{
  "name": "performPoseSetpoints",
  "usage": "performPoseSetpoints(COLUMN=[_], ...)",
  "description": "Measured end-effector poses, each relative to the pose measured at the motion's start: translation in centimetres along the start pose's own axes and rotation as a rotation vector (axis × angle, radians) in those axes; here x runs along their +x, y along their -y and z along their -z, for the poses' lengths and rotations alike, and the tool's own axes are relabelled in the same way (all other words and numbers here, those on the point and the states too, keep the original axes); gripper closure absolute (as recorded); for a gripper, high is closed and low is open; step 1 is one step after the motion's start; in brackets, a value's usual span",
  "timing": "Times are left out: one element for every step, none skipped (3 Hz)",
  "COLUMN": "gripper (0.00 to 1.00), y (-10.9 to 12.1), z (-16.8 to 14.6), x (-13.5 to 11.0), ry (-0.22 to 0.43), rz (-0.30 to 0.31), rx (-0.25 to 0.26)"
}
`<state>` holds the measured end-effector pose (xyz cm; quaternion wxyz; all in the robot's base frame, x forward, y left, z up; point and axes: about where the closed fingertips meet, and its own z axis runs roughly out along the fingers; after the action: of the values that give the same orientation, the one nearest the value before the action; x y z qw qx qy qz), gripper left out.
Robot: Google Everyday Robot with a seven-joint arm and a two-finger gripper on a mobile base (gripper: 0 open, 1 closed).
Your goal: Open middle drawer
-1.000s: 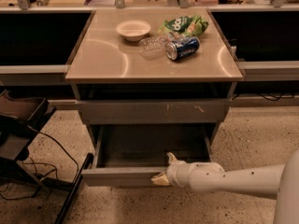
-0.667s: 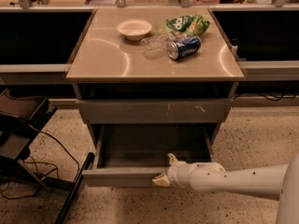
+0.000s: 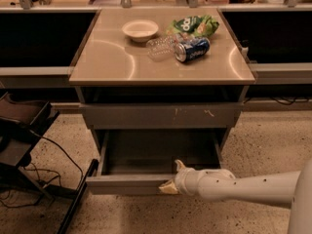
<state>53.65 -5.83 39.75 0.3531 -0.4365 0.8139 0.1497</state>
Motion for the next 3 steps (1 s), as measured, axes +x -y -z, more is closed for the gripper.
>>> performPoseSetpoints(gripper=[1.0,1.0,1.0], y=[-0.2,-0.22,-0.63], z=[-0.09,-0.09,0.15], x=[-0.18,-0.17,0.09], ry=[0.003,0.003,0.006], rz=[0.011,0.011,0.01], rx=[-0.004,-0.004,-0.007])
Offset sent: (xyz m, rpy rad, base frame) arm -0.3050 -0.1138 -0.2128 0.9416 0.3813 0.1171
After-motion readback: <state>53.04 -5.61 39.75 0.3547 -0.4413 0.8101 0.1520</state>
